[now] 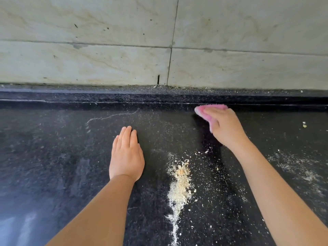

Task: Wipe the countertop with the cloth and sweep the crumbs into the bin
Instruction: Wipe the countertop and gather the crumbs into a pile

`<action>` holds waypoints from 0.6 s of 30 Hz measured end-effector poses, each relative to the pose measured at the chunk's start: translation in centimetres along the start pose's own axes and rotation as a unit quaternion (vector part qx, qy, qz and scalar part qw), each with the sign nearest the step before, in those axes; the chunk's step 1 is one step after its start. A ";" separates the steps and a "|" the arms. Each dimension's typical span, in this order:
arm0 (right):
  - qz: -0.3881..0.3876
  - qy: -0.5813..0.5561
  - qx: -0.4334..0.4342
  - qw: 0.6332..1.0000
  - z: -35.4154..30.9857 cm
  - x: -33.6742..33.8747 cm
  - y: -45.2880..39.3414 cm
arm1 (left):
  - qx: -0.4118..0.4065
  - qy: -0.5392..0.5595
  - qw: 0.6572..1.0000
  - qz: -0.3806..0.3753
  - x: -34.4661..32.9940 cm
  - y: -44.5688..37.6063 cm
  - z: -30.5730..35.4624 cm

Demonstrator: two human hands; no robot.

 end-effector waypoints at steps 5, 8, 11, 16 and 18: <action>0.000 0.087 -0.120 0.989 0.6 -3.8 -2.2 | 0.000 -0.002 1.000 0.003 0.0 0.0 0.0; -0.031 0.073 -0.058 0.995 -2.3 -4.3 -1.5 | 0.001 -0.006 1.000 0.002 0.0 -0.1 0.0; -0.189 0.035 -0.022 0.981 -3.3 -3.2 -0.3 | 0.004 -0.009 1.000 -0.003 0.1 -0.1 0.1; -0.309 -0.030 -0.063 0.948 -2.7 1.6 0.4 | 0.000 -0.012 1.000 -0.006 0.3 -0.1 0.2; -0.202 -0.025 -0.033 0.979 -2.3 1.1 -1.1 | 0.001 -0.011 1.000 -0.007 0.3 -0.1 0.2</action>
Point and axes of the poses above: each hand's wrist, its own y-axis away from the middle knuckle, its own x-axis out of the back of the hand, z = x × y, the point moved 1 cm from there along -y, towards the middle knuckle, and after that the axes turned 7 degrees about -y, right-handed, at the moved point
